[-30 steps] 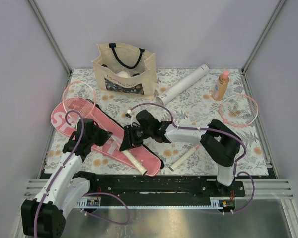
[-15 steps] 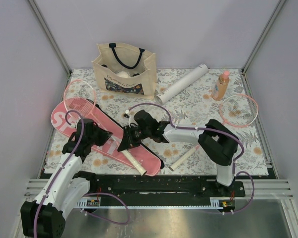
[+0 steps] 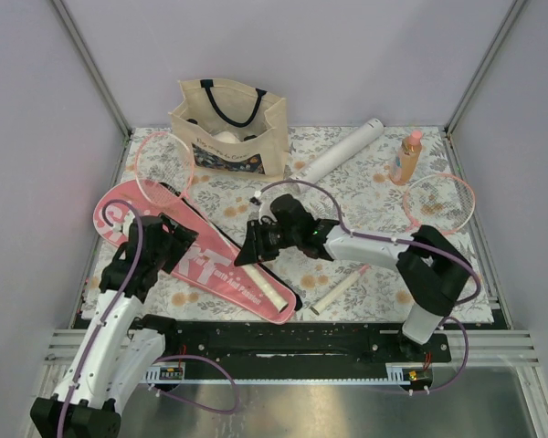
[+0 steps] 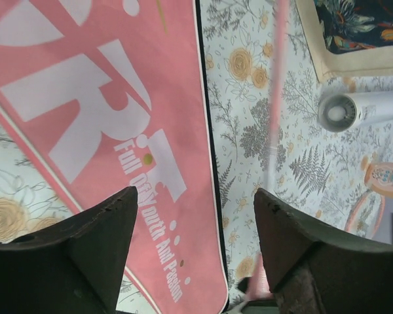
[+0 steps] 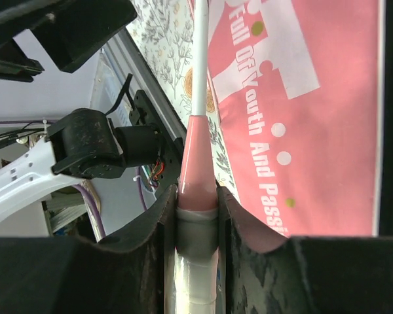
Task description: Pack up the badminton gear
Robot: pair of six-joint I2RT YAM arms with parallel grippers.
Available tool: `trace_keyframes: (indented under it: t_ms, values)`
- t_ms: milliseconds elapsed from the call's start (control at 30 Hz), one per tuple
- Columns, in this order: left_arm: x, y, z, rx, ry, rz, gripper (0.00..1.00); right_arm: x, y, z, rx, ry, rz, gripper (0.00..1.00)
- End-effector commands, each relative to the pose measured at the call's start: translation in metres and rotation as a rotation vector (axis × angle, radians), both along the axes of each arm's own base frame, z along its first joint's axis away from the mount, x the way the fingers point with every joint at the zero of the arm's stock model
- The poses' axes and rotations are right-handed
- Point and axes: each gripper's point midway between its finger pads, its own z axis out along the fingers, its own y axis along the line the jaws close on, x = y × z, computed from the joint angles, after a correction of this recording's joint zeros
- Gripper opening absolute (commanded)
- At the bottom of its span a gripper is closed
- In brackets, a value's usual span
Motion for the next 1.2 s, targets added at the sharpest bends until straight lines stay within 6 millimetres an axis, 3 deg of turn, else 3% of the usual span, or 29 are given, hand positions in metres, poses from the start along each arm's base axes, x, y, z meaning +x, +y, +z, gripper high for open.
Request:
trace_keyframes:
  t_ms: [0, 200, 400, 567, 800, 900, 1000, 1167]
  values:
    - [-0.008, 0.03, 0.03, 0.132, -0.049, 0.076, 0.73, 0.005, -0.017, 0.069, 0.137, -0.206, 0.047, 0.0]
    - [-0.02, 0.052, 0.044, 0.191, -0.036, 0.181, 0.68, -0.002, -0.05, 0.101, 0.153, -0.295, -0.024, 0.0]
    - [-0.013, 0.037, 0.028, 0.115, 0.01, 0.166, 0.64, 0.001, -0.072, 0.147, 0.238, -0.382, -0.13, 0.0]
    - [0.012, 0.03, 0.013, 0.081, 0.003, 0.177, 0.61, 0.01, -0.097, 0.179, 0.268, -0.446, -0.261, 0.0]
    - [0.056, 0.016, -0.014, 0.071, 0.113, 0.202, 0.58, 0.016, -0.139, 0.199, 0.272, -0.546, -0.423, 0.0]
    - [0.072, 0.006, -0.019, 0.122, 0.154, 0.212, 0.56, 0.014, -0.153, 0.195, 0.238, -0.567, -0.452, 0.0]
    - [0.084, -0.019, -0.027, 0.128, 0.214, 0.198, 0.51, 0.012, -0.165, 0.199, 0.233, -0.601, -0.478, 0.0]
    - [0.081, -0.06, -0.034, 0.189, 0.301, 0.202, 0.47, 0.013, -0.182, 0.201, 0.201, -0.647, -0.523, 0.0]
